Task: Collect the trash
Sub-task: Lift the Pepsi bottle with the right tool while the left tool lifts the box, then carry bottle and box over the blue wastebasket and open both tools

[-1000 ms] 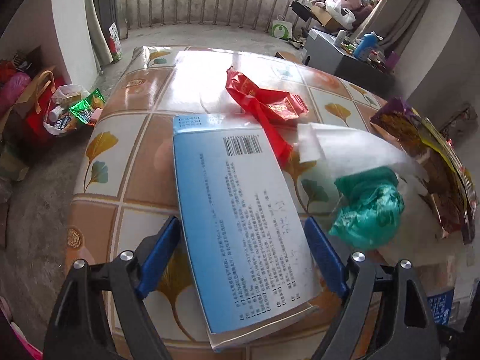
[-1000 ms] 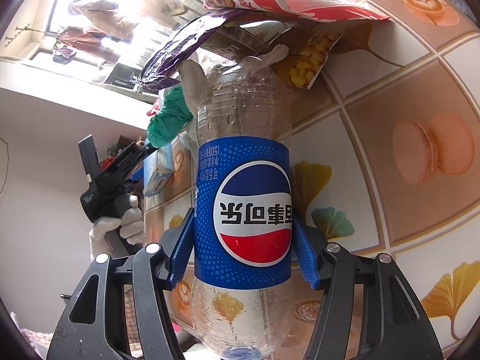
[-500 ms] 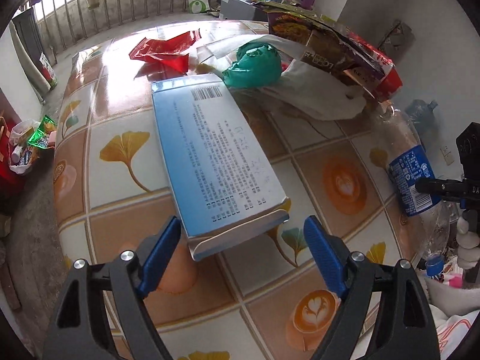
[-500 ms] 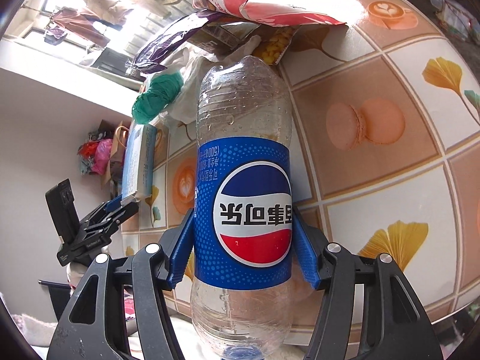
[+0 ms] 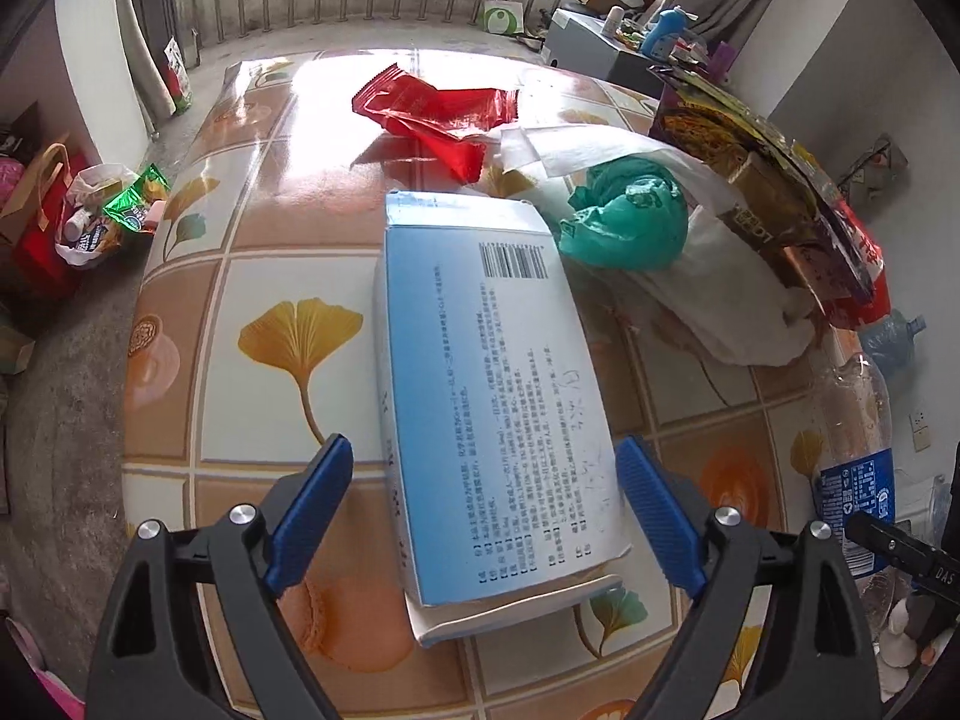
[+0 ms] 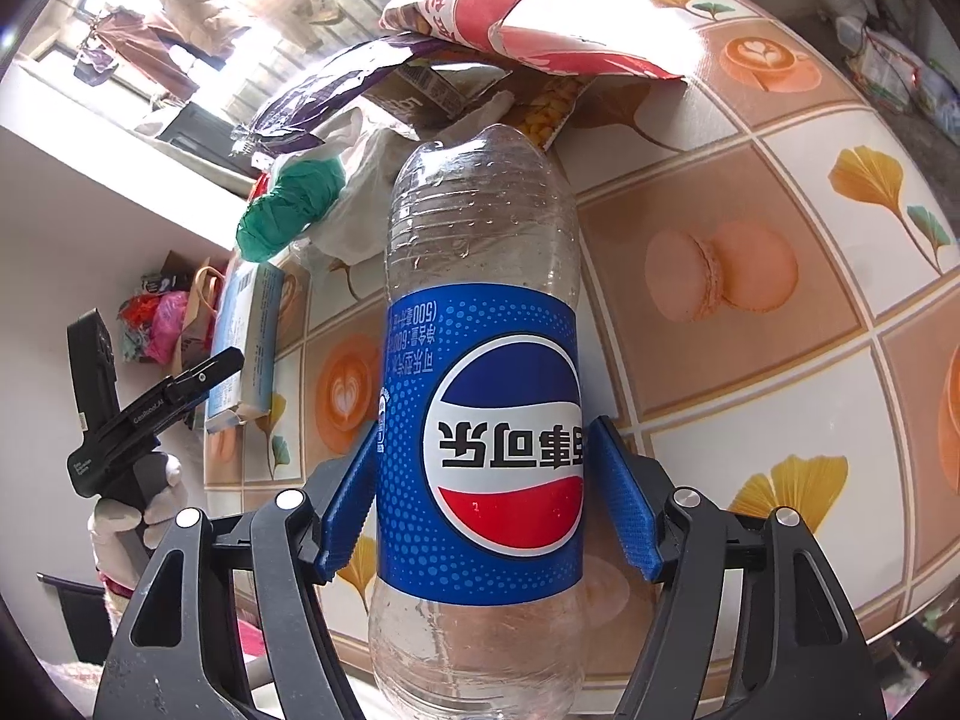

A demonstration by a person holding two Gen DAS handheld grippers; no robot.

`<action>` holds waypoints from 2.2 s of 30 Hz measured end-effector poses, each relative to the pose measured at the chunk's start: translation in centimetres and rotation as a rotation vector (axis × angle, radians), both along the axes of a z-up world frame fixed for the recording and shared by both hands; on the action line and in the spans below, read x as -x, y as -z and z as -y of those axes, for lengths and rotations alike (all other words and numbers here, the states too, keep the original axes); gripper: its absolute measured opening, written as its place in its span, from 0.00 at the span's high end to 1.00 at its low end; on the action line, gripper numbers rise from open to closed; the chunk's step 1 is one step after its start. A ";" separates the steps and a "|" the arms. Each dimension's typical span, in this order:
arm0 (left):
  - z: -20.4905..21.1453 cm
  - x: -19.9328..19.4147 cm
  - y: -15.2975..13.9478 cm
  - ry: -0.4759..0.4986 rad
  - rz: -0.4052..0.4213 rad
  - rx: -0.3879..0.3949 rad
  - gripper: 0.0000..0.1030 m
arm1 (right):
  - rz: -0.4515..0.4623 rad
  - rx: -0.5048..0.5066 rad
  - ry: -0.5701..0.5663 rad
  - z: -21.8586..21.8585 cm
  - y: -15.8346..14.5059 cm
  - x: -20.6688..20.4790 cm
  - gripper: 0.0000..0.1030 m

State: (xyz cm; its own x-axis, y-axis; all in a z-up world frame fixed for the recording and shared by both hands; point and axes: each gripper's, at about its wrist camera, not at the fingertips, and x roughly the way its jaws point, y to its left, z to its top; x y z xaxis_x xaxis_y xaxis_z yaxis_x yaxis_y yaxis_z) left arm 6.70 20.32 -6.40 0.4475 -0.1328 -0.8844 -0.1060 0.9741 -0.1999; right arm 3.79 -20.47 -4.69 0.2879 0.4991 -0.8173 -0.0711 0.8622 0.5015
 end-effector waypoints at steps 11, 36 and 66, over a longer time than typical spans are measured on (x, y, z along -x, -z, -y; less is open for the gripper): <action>1.1 -1.0 -0.1 -0.014 0.001 0.005 0.15 | 0.012 0.000 0.024 0.7 0.1 0.8 0.36; 0.8 5.2 -3.6 0.100 0.057 0.062 0.27 | 0.104 -0.221 0.068 5.5 -1.5 4.9 0.46; 51.1 -7.7 -6.1 1.000 0.042 0.171 0.26 | 0.081 -0.577 0.967 31.9 6.7 10.6 0.46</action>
